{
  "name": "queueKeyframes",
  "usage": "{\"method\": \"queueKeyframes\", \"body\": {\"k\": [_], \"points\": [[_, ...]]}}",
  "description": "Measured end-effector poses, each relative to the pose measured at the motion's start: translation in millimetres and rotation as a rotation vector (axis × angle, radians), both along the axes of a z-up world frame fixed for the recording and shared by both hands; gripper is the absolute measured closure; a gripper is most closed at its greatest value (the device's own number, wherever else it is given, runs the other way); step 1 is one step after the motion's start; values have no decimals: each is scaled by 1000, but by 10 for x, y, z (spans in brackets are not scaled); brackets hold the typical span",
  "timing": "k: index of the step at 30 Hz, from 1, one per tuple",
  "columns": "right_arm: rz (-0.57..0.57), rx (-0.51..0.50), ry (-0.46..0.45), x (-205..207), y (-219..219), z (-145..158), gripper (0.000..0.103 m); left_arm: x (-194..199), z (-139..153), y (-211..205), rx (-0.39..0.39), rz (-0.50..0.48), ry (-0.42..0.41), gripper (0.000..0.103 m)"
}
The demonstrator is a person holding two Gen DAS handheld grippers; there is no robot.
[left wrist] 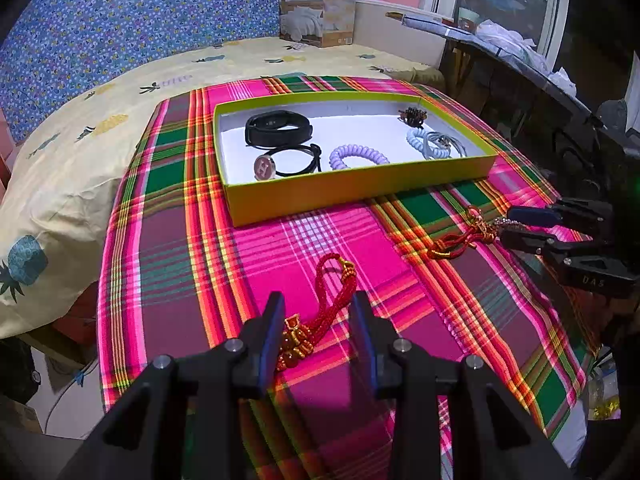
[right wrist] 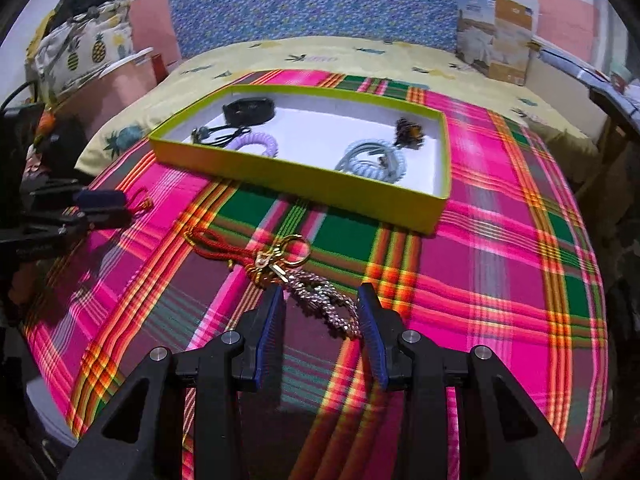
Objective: Organize jewelry
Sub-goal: 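Grasp the red tassel cord with the left tool while the right tool grasps the rhinestone pendant, then carry the red tassel and rhinestone pendant over the tray with both tools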
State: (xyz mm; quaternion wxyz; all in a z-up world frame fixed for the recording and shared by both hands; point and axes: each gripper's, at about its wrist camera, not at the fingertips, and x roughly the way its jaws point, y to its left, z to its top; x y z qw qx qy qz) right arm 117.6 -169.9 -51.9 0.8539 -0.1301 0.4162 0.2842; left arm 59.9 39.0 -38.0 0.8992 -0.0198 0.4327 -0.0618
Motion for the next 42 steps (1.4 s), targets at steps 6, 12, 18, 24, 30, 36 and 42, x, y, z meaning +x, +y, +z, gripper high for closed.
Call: {"method": "queueKeyframes", "body": {"k": [6, 12, 18, 24, 30, 36, 42], "points": [[15, -11, -14, -44, 7, 3, 75, -17, -8, -70, 49, 6, -4, 67], [-16, 3, -19, -108, -49, 83, 86, -69, -8, -133, 81, 8, -13, 84], [-31, 9, -6, -190, -39, 100, 87, -110, 2, -154, 73, 15, -14, 94], [-67, 60, 4, -238, -103, 140, 92, -185, 55, -167, 34, 23, -29, 95], [-113, 131, 13, -288, -195, 186, 92, -276, 211, -147, -20, 56, -86, 96], [-146, 196, 9, -321, -268, 294, 92, -304, 338, -125, -75, 67, -118, 96], [-153, 217, 0, -326, -254, 367, 92, -276, 380, -152, -86, 67, -123, 96]]}}
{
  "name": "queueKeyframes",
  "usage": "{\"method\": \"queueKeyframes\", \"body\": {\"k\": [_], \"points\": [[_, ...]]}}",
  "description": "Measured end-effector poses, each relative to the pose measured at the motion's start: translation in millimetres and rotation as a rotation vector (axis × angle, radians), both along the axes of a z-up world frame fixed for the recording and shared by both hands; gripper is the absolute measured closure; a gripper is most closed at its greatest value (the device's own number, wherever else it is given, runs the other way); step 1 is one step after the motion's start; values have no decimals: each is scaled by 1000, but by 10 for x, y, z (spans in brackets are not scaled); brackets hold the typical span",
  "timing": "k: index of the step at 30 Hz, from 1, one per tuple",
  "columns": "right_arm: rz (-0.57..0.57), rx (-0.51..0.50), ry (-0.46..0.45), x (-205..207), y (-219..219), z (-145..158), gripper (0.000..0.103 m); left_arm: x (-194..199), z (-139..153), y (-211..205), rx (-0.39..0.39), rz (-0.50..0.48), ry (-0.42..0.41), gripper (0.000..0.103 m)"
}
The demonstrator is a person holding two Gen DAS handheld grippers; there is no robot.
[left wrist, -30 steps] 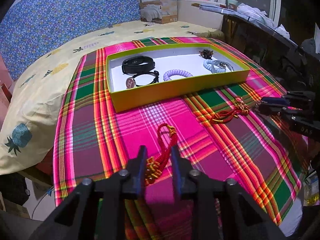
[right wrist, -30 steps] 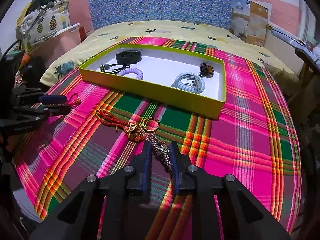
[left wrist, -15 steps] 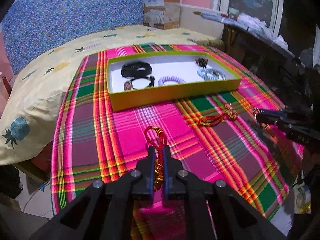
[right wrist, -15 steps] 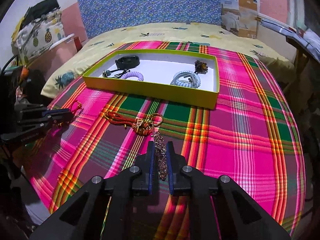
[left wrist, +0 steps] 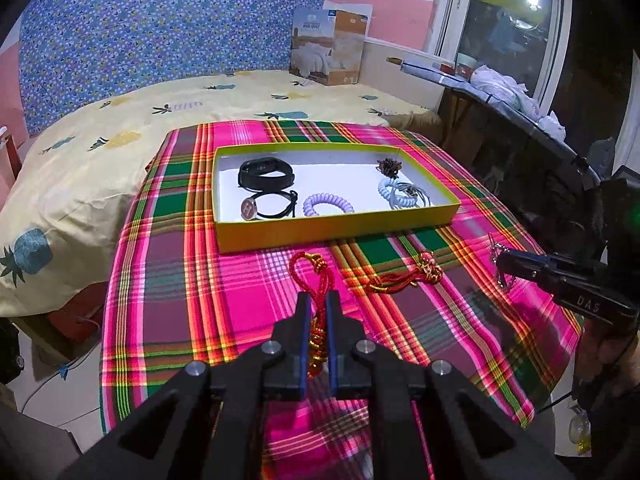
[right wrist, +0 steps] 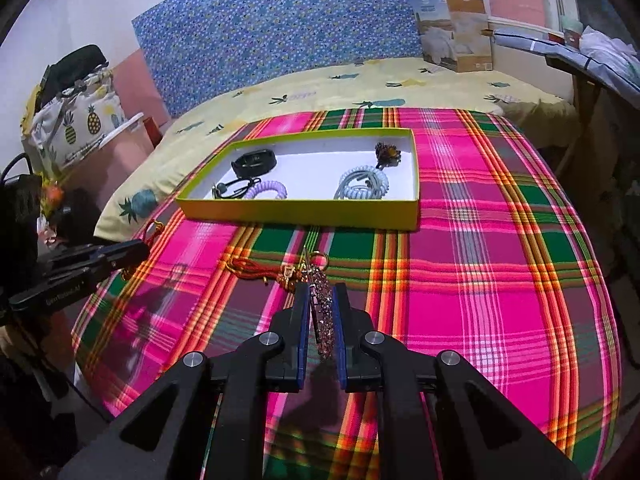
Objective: Organize jewelry
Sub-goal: 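Carry the red tassel and rhinestone pendant over the tray with both tools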
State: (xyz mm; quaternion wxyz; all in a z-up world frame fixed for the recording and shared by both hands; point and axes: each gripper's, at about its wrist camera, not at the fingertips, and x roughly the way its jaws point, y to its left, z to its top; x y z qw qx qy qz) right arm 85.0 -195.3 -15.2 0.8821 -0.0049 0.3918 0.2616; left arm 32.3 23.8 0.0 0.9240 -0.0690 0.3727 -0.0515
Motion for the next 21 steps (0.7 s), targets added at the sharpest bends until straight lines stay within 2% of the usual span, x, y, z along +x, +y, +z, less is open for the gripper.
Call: {"method": "queueKeyframes", "body": {"k": [11, 21], "points": [[17, -4, -33, 122, 151, 152, 92, 193, 116, 2, 21, 4, -19, 96], [52, -12, -80, 405, 376, 328, 92, 576, 332, -1, 52, -9, -74, 96]]}}
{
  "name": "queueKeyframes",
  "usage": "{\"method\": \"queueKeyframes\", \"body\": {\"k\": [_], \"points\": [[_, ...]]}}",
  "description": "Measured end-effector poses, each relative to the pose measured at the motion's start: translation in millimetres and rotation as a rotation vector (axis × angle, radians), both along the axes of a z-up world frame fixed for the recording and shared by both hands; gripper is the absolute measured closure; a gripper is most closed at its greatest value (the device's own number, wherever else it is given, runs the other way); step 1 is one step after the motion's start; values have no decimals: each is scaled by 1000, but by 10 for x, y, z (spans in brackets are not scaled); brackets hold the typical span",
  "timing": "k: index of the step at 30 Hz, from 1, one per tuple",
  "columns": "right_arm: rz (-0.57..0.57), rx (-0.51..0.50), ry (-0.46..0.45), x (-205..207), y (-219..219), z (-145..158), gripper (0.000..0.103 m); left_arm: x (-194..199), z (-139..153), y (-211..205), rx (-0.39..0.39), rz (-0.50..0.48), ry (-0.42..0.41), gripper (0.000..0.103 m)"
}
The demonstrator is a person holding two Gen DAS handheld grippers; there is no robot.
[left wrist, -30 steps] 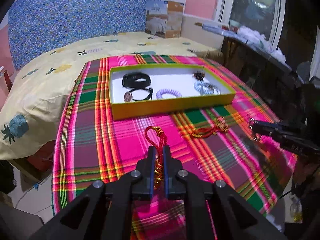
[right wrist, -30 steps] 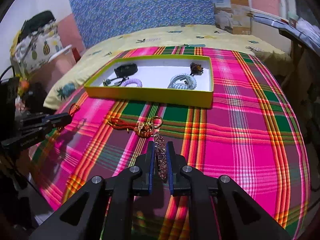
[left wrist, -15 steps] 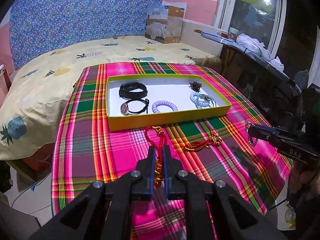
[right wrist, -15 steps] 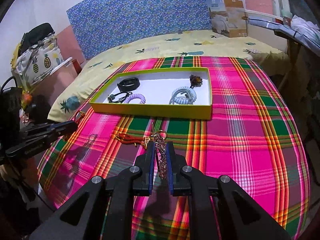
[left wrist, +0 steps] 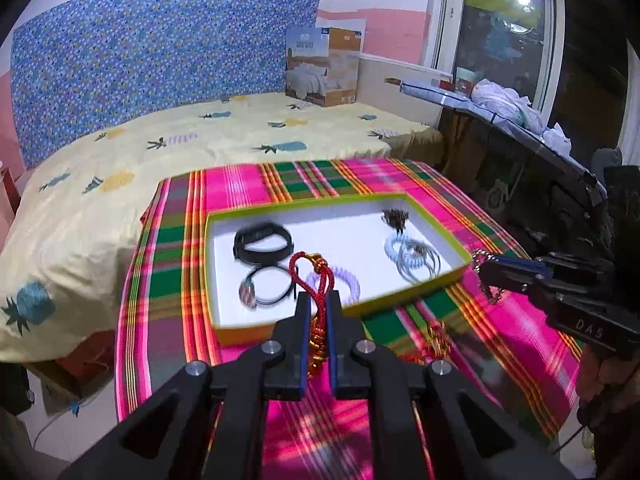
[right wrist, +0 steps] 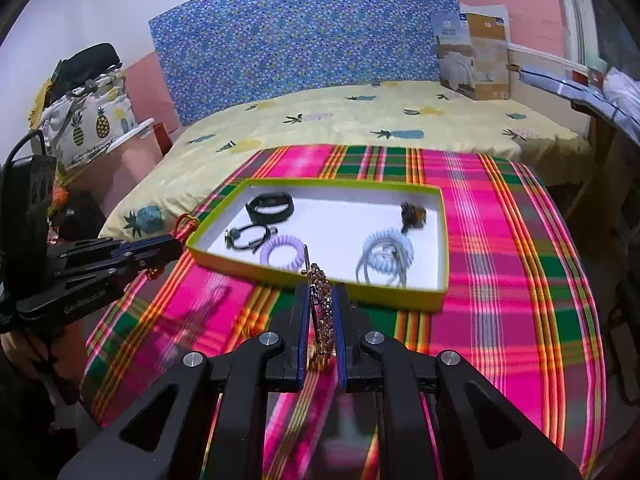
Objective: Organize jewelry
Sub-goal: 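Carry the red tassel and rhinestone pendant over the tray with both tools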
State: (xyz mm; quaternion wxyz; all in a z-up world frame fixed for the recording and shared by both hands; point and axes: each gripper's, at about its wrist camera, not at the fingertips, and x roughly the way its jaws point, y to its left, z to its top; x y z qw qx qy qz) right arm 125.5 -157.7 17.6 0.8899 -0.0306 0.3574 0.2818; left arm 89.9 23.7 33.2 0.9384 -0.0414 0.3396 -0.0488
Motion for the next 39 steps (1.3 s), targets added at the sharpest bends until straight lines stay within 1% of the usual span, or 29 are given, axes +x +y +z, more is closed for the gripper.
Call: {"method": "queueKeyframes", "body": {"k": [6, 15, 23, 28, 31, 39], "points": [[6, -15, -5, 248, 123, 2, 92, 239, 43, 4, 12, -1, -6, 96], [-13, -31, 36, 713, 223, -116, 92, 707, -39, -58, 38, -46, 26, 96], [-32, -44, 93, 1161, 243, -241, 92, 1128, -182, -100, 7, -105, 100, 96], [-35, -40, 140, 1397, 265, -310, 92, 1339, -256, -171, 5, -142, 141, 96], [-37, -50, 161, 1491, 287, -361, 92, 1449, -318, -199, 13, -146, 164, 96], [-56, -65, 222, 1674, 297, -535, 92, 1565, -451, -245, 5, -163, 204, 95]]}}
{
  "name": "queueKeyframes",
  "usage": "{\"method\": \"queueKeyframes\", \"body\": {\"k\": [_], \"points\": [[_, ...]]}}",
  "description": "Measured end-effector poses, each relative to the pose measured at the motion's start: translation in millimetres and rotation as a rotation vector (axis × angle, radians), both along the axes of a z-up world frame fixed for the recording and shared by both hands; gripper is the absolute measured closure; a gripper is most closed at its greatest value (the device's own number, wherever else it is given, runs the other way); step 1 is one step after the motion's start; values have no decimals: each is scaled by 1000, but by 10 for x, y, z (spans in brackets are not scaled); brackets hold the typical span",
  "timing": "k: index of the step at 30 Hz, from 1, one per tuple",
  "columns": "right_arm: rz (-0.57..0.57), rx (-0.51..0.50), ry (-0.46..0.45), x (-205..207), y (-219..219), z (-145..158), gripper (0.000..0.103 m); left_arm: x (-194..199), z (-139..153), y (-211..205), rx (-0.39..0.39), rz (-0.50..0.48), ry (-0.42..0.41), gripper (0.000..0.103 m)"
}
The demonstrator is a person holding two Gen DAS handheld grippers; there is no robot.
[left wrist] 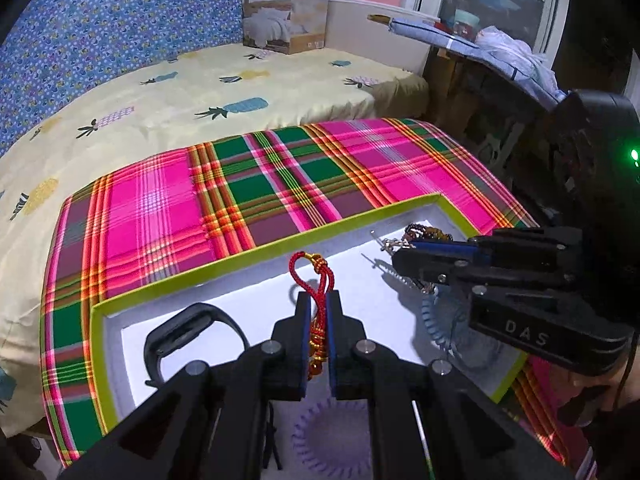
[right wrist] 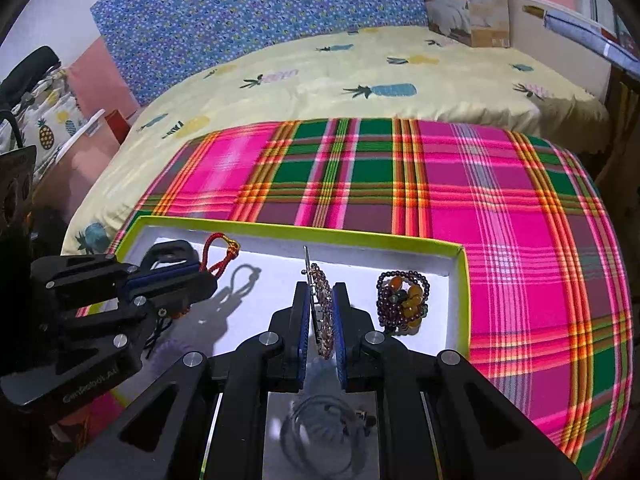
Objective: Organize jewelry
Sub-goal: 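Carry the red tassel and rhinestone pendant over the tray with both tools, then open the left tool to drop the red tassel while the right tool releases the pendant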
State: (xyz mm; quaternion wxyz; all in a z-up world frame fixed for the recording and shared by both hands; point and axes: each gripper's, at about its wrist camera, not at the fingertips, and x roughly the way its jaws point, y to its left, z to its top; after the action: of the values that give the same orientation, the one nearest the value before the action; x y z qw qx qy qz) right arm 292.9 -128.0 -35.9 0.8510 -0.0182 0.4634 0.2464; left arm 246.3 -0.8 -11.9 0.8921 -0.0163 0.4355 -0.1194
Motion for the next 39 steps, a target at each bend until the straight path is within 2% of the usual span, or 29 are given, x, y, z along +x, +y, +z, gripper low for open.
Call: {"method": "queueKeyframes", "body": {"k": [9, 17, 19, 21, 22, 32, 39], "points": [[2, 4, 21, 80, 2, -40, 92, 71, -82, -25, -11, -15, 33, 95], [7, -10, 36, 81, 42, -58, 87, 71, -104, -58, 15, -12, 42, 94], [8, -6, 37, 56, 46, -58, 85, 65, -107, -50, 18, -10, 42, 92], [10, -11, 33, 40, 52, -56, 83, 64, -118, -35, 17, -5, 47, 84], [10, -14, 31, 34, 52, -53, 81, 62, -119, -23, 15, 1, 48, 83], [9, 6, 4, -135, 0, 86, 80, -108, -10, 37, -6, 16, 20, 83], [10, 28, -38, -419, -83, 268, 80, -420, 176, 101, -26, 40, -30, 83]]}}
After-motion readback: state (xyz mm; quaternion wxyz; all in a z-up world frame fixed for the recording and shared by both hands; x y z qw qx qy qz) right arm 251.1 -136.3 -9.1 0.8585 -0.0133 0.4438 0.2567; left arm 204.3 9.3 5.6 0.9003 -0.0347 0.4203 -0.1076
